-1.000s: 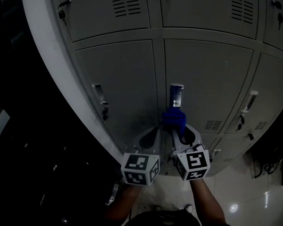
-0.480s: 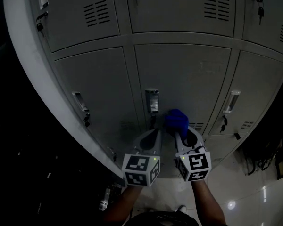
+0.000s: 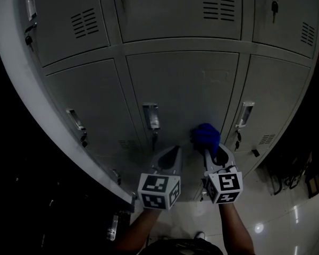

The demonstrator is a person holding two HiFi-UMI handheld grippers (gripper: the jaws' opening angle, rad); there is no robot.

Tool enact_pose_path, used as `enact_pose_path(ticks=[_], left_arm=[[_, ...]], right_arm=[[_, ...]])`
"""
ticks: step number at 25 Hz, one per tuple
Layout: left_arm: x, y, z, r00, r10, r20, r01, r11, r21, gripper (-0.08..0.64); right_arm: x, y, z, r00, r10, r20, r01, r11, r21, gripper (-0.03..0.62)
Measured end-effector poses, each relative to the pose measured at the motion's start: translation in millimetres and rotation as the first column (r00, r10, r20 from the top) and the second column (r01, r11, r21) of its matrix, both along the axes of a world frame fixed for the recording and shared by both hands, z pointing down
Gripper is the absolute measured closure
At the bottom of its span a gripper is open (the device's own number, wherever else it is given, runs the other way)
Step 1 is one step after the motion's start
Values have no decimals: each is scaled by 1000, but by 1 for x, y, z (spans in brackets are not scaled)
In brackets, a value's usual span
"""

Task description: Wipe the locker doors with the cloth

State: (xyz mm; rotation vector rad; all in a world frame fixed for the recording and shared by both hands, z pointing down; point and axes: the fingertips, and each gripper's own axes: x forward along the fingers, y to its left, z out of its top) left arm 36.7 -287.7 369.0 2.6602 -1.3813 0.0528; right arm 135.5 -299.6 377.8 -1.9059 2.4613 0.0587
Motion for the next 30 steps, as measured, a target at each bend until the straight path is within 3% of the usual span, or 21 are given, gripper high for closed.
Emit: enact_pose_path(ticks=[7, 13, 30], left_arm=[[7, 2, 4, 1000, 2, 3, -2, 1000, -9, 557], [0, 5, 9, 1000, -8, 1, 8, 1000, -15, 557], [-119, 8, 27, 984, -176, 14, 176, 984, -27, 557]], right_arm=[[26, 1, 0, 999, 42, -12, -42, 999, -3, 514], [15, 8, -6, 1000, 23, -12, -23, 1000, 20, 512], [-166, 19, 44, 971, -236, -45, 237, 972, 2, 512]])
